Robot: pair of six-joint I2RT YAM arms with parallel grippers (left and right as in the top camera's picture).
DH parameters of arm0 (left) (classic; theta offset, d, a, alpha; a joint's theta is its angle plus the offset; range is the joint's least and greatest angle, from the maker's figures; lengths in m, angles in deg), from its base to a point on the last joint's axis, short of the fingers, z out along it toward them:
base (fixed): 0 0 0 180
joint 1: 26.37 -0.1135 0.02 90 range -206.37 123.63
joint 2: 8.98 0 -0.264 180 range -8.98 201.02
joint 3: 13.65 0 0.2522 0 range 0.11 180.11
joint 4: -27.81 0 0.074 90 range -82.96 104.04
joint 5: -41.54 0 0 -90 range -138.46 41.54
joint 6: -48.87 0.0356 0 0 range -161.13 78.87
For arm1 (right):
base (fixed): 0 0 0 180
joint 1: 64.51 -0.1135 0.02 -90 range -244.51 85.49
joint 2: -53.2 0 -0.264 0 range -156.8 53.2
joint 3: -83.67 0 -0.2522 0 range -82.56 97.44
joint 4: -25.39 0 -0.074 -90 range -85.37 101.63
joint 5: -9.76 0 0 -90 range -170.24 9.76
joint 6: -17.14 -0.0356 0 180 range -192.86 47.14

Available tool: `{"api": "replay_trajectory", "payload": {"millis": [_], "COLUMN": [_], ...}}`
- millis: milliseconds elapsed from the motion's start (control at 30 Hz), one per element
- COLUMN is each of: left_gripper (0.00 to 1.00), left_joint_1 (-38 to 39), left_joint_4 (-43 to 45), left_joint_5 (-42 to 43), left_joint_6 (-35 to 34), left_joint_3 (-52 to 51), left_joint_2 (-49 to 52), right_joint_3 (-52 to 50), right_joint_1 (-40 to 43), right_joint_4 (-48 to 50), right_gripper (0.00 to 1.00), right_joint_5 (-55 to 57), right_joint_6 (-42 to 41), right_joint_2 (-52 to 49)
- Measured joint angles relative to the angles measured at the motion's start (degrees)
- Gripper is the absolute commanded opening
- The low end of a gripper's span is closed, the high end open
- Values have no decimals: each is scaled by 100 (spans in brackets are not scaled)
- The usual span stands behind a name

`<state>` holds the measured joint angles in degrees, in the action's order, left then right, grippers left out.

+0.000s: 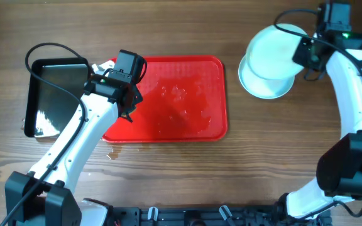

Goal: Clean dirty plates on tray and stack at the side
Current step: 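Lift the plate with the right gripper and stack it on the clean plates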

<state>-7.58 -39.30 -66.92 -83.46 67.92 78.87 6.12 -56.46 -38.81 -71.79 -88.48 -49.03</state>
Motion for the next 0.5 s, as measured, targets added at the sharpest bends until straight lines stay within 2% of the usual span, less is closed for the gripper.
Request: {"api": "replay_trajectory", "payload": {"millis": [167,233,300,367,500], "left_gripper": [4,4,4,4,4], "left_joint_1": [0,0,0,0,0], "left_joint_4": [144,166,170,170,170], "left_joint_5": [0,0,0,0,0], "left_joint_6": [0,0,0,0,0], "left_joint_3": [-4,-4,-4,-4,-4], "left_joint_2": [0,2,2,2,2], "right_joint_3": [-750,-918,-992,-1003,-1003], "right_joint_1": [289,293,289,289,289], "right_joint_4": [767,931,1034,1086,1110], "right_gripper": [17,33,62,64,62], "right_joint_5": [-160,-245,-391,-610,-1248], "right_joint_6": [-31,-59,-85,-87,-87], "right_joint_2": [0,0,0,0,0]}}
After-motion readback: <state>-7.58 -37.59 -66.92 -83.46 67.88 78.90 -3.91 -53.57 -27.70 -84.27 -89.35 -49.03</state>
